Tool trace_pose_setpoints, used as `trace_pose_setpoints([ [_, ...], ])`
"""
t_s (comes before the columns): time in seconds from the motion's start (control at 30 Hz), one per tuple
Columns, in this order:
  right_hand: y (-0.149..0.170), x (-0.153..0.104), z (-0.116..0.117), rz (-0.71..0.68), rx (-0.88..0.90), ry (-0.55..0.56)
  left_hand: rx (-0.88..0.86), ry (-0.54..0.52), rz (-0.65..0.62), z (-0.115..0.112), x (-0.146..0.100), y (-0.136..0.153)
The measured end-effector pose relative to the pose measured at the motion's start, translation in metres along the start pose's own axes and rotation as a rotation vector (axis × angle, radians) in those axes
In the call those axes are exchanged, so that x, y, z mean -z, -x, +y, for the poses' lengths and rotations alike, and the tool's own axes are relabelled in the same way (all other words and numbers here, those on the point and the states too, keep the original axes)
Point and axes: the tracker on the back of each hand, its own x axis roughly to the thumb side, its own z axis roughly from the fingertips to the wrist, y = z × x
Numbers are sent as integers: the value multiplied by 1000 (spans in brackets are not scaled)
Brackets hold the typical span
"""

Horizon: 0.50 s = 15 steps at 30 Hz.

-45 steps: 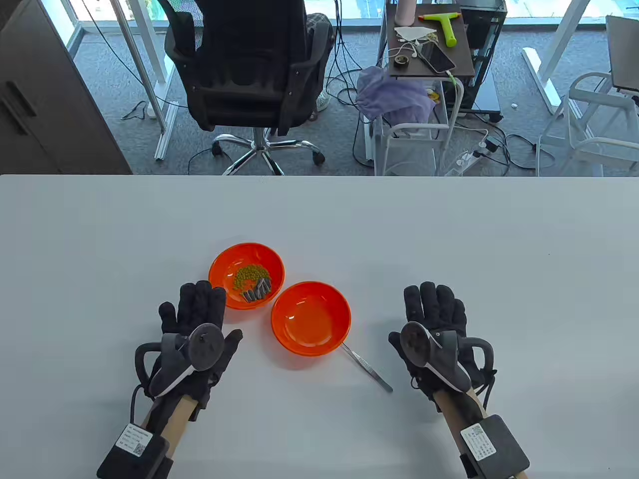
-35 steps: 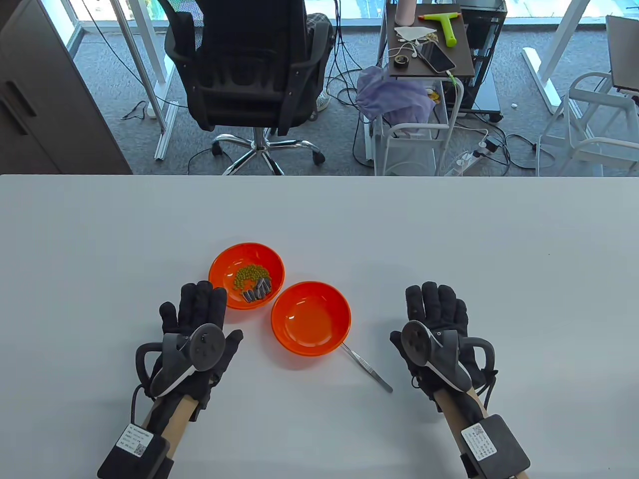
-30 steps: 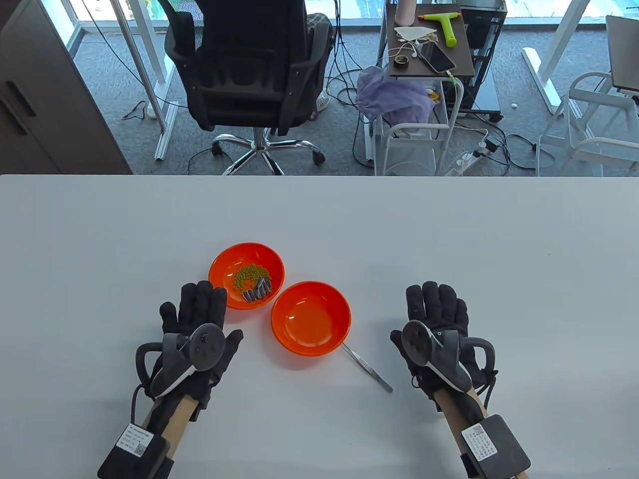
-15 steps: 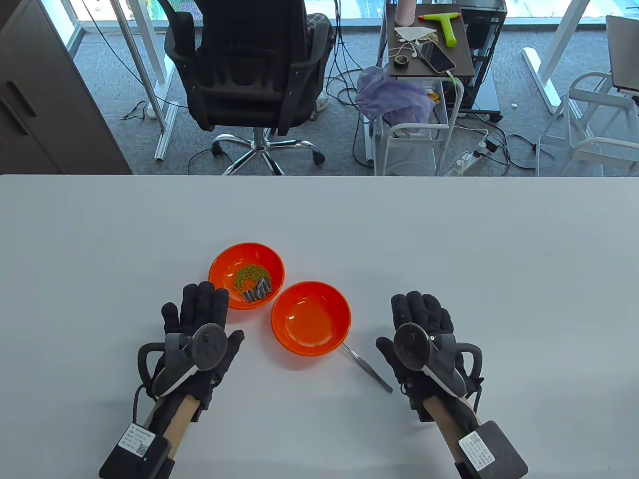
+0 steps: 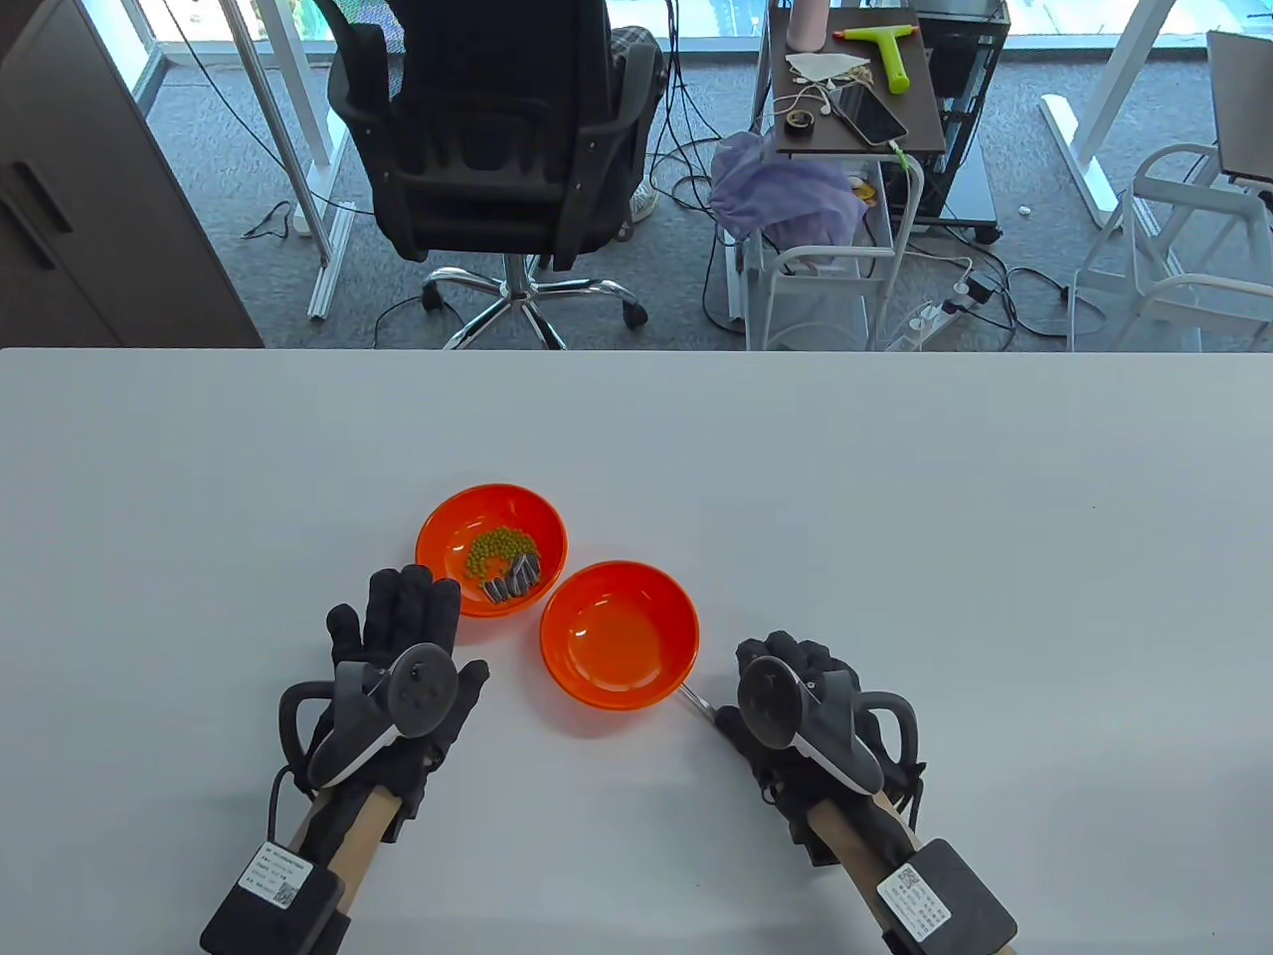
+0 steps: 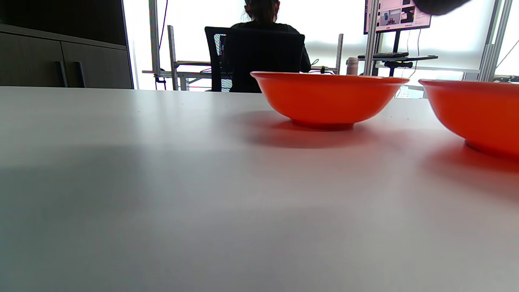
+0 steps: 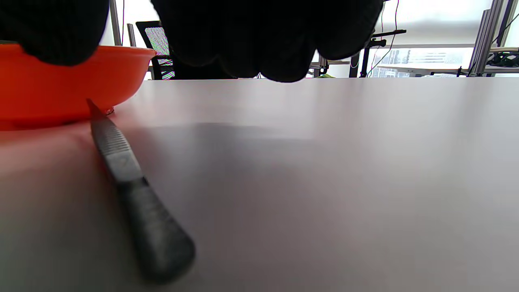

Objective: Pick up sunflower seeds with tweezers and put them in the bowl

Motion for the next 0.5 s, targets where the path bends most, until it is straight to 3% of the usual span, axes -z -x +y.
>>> trace_pose_setpoints([
  [0.5,-26,3,20,-26,-162,-32,4,12,19,1,1,1],
])
